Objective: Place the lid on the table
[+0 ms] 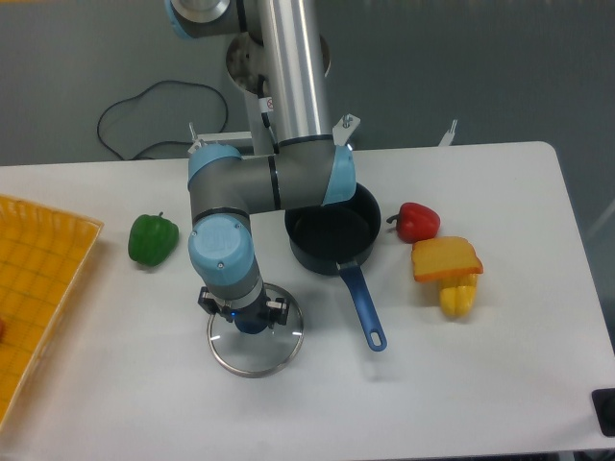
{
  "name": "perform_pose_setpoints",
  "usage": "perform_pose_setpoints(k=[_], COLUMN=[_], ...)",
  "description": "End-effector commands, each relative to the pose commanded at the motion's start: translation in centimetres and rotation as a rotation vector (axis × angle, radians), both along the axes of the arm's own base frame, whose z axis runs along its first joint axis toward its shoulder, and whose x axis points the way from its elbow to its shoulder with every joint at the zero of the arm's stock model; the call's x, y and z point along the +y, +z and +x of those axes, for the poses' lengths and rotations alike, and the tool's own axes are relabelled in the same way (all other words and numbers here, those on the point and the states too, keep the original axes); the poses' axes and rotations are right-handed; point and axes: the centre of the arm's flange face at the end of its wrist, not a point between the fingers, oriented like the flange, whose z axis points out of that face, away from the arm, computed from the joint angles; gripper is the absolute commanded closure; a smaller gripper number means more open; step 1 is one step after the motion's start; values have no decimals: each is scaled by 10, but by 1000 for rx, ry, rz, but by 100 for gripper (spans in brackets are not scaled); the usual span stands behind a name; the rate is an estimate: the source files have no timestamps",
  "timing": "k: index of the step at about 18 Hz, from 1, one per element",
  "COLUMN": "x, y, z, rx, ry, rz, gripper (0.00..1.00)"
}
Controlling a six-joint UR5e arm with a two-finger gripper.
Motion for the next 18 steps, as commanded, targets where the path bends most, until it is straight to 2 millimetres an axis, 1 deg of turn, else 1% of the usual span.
perform_pose_setpoints(k=[1, 2, 4, 7, 8, 10, 14, 15, 16, 18], x=[0, 0, 0, 0, 0, -3, -11, -12, -17, -22], y=[1, 3, 10, 8, 12, 35, 66, 70, 76, 89], z=[0, 0, -1, -1, -3, -3, -5, -7, -13, -15], rx=[1, 2, 8, 13, 20, 59, 102, 106, 111, 125], ry=[-3, -14, -24, -29, -40, -148, -340, -370, -381, -380], rz=[1, 4, 14, 8, 12, 20, 27, 26, 29, 42], gripper=[8, 0, 0, 0, 0, 0, 0, 0, 0, 0])
